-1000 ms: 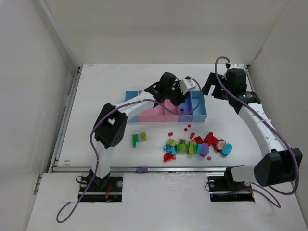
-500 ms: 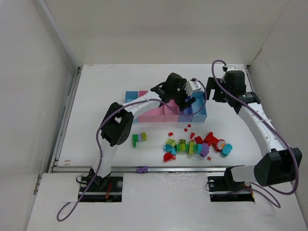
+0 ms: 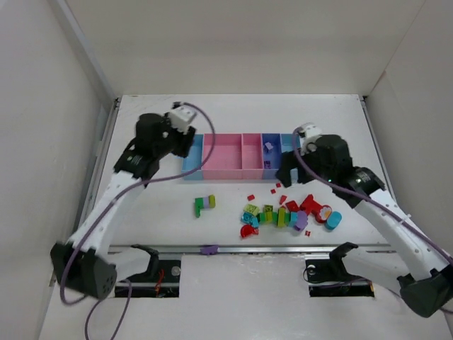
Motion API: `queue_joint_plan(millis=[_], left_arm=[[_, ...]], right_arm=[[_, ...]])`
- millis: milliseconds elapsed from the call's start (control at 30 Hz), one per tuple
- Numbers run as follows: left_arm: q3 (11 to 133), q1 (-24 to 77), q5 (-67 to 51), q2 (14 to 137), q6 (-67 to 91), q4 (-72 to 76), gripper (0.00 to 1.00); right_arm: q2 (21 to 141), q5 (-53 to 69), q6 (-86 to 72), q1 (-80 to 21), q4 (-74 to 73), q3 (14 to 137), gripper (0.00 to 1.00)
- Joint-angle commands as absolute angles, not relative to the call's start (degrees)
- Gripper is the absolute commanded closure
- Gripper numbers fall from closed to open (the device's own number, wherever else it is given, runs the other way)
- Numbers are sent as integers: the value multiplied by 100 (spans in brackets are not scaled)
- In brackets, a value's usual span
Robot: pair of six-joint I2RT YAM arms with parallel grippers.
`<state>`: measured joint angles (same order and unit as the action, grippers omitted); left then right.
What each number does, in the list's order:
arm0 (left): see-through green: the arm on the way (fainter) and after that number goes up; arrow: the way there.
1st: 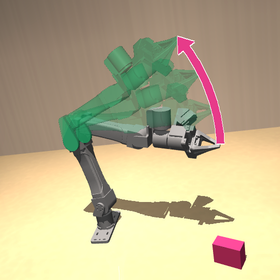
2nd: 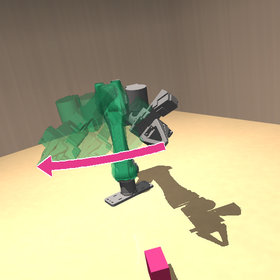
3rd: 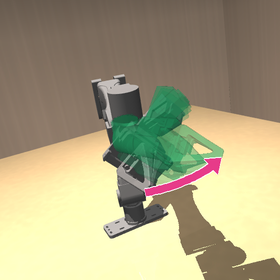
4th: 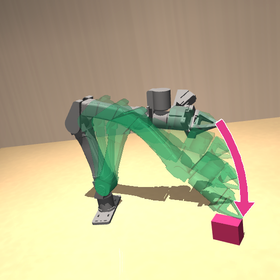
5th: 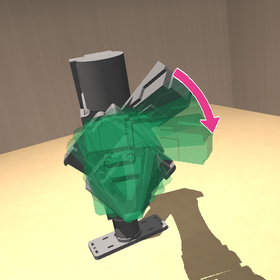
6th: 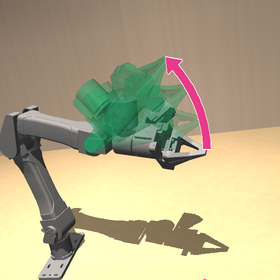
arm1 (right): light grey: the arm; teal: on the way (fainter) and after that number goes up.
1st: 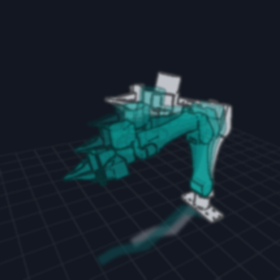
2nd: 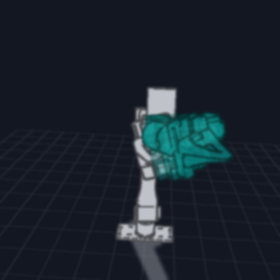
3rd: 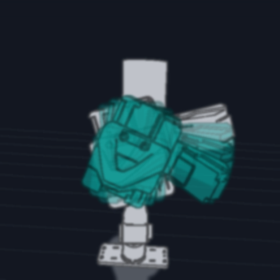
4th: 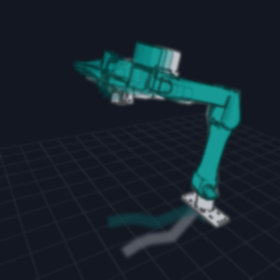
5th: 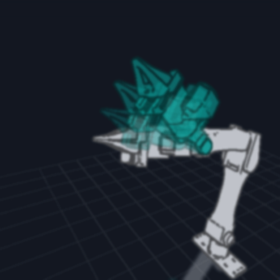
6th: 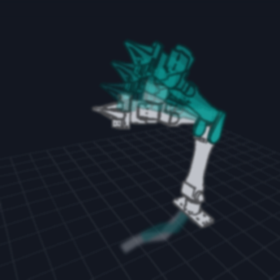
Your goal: Sort the legos into containers by color
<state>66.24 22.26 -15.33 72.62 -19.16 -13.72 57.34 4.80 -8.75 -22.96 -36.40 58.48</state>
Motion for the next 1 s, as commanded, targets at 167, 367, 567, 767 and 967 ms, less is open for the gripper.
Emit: queue_joint_plan(millis=[167,367,567,767,967], left_arm=[[4966,1021,-177,4801,-1117,-1378,54],[4686,668,-176,4526,-880,-1644,54],[4439,615,-114,4271,-554,-1529,54],[4438,615,-290,4096,-492,-1590,54],[4438,615,-290,4043,-492,-1713,54]], right_arm=[[7423,-271,-439,-6445,-3297,6144,1],[8164,-220,-439,-7470,-2691,6083,19],[9148,-281,-492,-7989,-2022,6214,28],[9956,-571,-405,-8068,-1740,6608,28],[10291,-572,-141,-8068,-1679,6838,36]])
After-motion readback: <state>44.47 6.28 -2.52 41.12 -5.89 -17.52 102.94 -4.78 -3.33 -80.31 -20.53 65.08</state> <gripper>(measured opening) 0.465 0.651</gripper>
